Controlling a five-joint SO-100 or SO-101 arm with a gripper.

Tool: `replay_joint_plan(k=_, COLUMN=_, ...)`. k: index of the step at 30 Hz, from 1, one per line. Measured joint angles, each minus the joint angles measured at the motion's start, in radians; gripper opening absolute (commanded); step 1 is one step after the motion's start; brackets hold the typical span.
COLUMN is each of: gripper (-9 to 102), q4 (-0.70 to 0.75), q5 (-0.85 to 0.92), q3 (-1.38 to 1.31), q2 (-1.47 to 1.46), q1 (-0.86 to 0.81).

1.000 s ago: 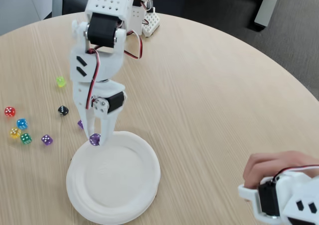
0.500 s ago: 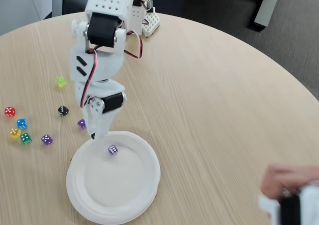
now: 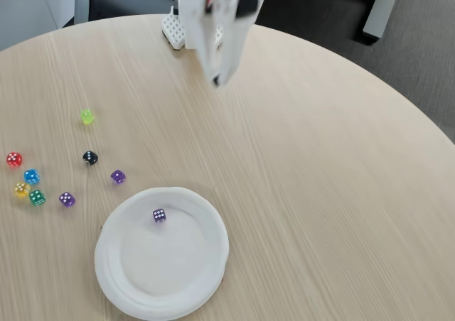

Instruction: Pick a purple dice and put it in the plate.

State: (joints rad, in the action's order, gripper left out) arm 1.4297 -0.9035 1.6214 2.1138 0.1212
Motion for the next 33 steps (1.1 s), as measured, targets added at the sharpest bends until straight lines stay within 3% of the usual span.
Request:
replay_joint_plan(k=6, gripper=0, q4=-0.031, q5=0.176, q3=0.348, q2=0.31, q1=0.026)
replay_joint_plan(k=17, gripper=0, q4=-0.356, q5=0.655, q3=1.097, q2=0.859, q1=0.023)
replay_joint_plan(k=24, gripper=0, q4=-0.41, q5=0.712, q3=1.404, q2=1.045, q1=0.026)
replay_joint_plan(k=33, gripper=0, q4=-0.359, q5=0.693, q3=1.413, q2=1.057, q1=0.026)
